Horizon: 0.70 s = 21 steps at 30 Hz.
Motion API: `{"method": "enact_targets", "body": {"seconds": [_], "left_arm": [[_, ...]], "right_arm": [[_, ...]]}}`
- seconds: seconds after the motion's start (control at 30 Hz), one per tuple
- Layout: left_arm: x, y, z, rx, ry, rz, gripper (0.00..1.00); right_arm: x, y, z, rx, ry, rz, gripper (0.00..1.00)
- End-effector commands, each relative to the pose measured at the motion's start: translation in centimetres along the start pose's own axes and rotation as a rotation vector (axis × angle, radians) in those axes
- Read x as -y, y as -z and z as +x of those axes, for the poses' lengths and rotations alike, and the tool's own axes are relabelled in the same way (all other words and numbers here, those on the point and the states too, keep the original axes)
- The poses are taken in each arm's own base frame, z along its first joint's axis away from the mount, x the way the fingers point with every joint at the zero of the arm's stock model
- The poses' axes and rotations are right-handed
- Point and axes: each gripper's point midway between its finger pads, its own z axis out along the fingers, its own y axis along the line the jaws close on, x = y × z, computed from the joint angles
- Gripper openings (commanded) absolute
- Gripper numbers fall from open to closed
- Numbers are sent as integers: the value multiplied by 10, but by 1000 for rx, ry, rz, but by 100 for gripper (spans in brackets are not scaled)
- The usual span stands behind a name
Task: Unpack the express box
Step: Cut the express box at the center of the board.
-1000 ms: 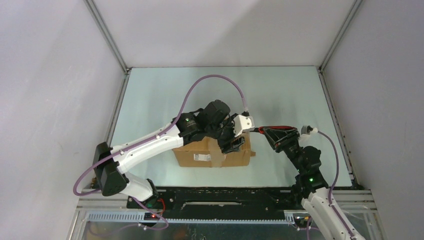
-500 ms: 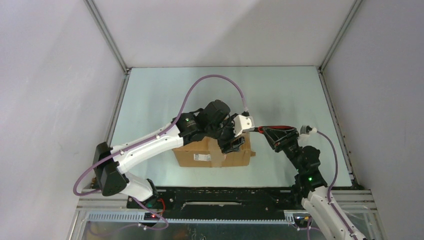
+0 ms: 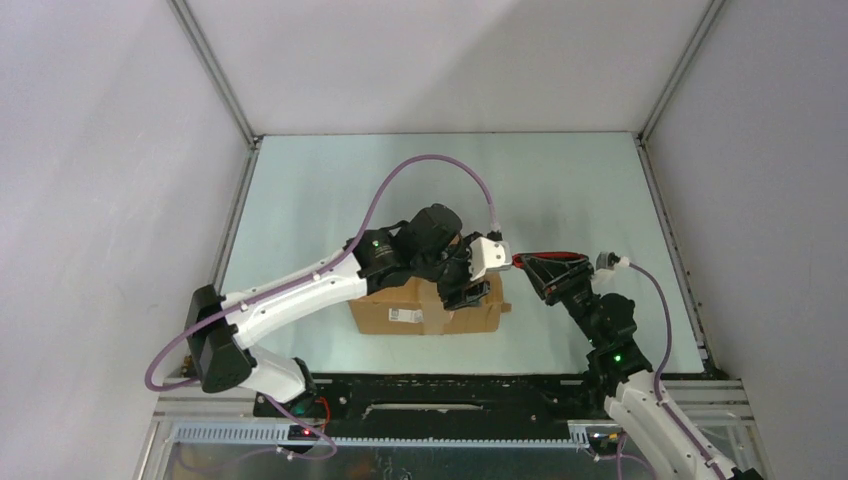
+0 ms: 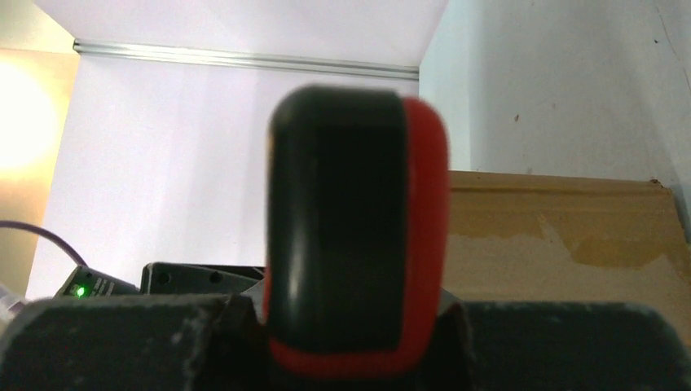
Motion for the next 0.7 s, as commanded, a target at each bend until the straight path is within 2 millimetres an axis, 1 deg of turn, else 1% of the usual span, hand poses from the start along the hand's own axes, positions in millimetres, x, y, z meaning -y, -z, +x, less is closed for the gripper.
{"method": "enact_targets", "body": {"seconds": [0.0,0.1,0.23,0.4,0.47,0.57,0.67], "left_arm": [[27,-17,4,30,-91,108,22],[37,-18,8,38,-102,139,20],[45,-17,16,43,-107,160,18],[47,-17,21,48,-115,155,15],[43,-18,22,47,-106,132,15],[32,-19,21,65,-75,101,13],[16,-15,16,111,-22,63,13]], "right_arm": [[-32,-3,-4,7,-26,-140,0],[-36,-6,-14,30,-43,-154,0],[-43,-8,-26,57,-40,-167,0],[-46,-9,-26,45,-36,-166,0],[-47,-8,-21,23,-31,-170,0],[-46,-4,-8,-10,-14,-161,0],[-43,1,1,-22,2,-154,0]]}}
